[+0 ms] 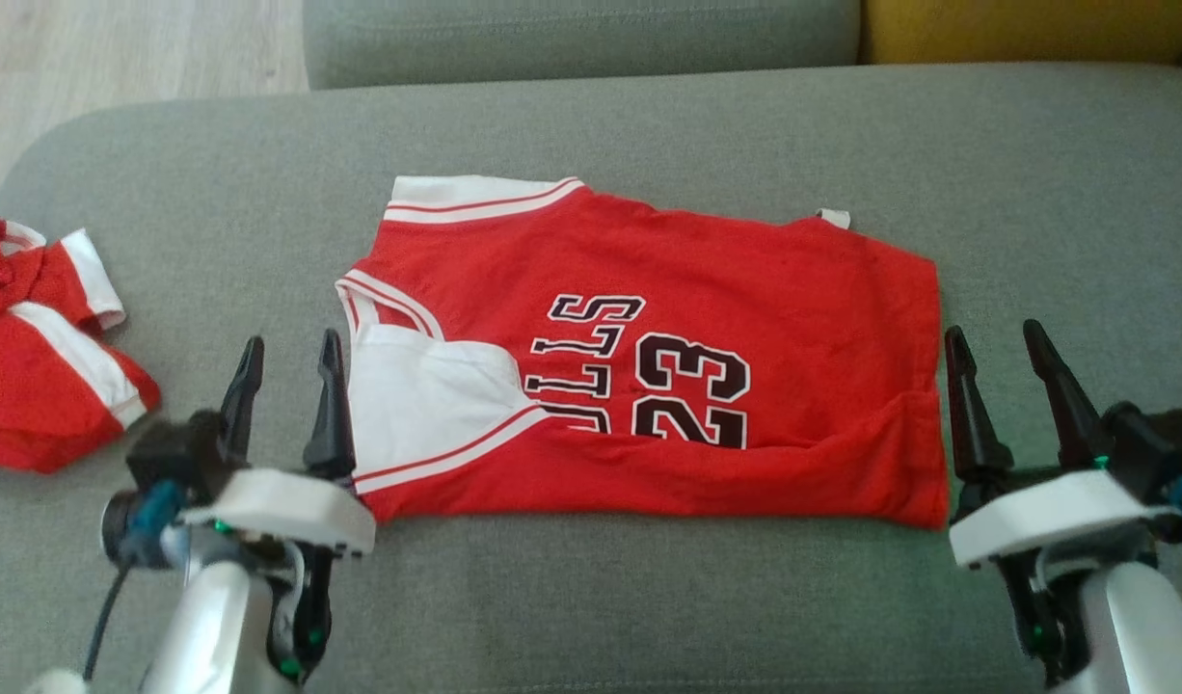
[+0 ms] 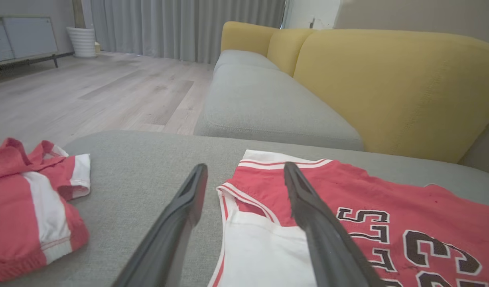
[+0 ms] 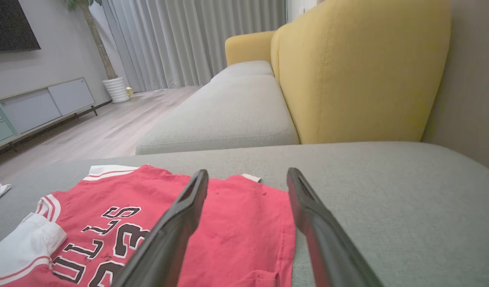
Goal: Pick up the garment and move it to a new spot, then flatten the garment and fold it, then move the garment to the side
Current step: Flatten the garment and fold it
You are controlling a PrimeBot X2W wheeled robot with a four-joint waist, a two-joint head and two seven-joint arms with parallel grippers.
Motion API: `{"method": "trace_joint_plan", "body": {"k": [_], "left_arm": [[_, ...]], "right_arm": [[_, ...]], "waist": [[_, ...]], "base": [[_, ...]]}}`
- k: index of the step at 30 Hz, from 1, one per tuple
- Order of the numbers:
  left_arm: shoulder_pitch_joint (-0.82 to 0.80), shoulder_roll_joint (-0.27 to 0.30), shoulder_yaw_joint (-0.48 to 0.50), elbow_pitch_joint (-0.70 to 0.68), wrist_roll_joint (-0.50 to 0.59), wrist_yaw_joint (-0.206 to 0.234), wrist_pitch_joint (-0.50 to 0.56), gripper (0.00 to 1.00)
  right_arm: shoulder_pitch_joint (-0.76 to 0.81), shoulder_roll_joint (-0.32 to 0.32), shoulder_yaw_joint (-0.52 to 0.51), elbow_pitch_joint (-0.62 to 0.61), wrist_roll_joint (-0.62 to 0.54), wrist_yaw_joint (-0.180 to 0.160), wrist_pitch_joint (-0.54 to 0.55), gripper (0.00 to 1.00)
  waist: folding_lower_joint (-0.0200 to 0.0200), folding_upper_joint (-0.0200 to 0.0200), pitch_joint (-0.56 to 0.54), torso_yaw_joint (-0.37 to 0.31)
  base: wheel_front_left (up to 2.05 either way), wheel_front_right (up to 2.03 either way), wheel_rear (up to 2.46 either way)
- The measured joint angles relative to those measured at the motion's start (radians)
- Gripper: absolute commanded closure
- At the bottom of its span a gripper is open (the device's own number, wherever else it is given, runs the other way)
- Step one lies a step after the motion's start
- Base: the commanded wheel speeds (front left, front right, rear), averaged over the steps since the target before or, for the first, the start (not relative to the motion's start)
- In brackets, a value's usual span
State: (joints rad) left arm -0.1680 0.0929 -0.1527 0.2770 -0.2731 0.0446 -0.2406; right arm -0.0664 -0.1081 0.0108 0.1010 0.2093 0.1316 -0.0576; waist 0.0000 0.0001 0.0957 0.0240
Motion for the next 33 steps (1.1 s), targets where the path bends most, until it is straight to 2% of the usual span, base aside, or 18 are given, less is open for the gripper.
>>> {"method": "trace_joint_plan", "body": {"k": [6,13,33], "left_arm": [[0.126,0.002,-0.002,-0.12,0.024,0.032,-0.007,0.0],[0.207,0.012,-0.007,-0.155,0.028,0.053,0.019,0.0],[0.225,0.029,-0.043,-0.158,0.034,0.061,0.056,0.0]], "right_arm": [[0.116,0.031,-0.016,-0.096,-0.04,0.0,0.042,0.0],[0.207,0.048,-0.025,-0.15,-0.053,0.0,0.069,0.0],[0.223,0.062,-0.026,-0.174,-0.058,0.0,0.108,0.0]], "waist": [[0.0,0.0,-0.04,-0.002],[0.0,0.0,-0.069,-0.003],[0.0,0.0,-0.074,0.005]], "base": [[0.0,0.0,0.0],[0.0,0.0,0.0],[0.0,0.0,0.0]]}}
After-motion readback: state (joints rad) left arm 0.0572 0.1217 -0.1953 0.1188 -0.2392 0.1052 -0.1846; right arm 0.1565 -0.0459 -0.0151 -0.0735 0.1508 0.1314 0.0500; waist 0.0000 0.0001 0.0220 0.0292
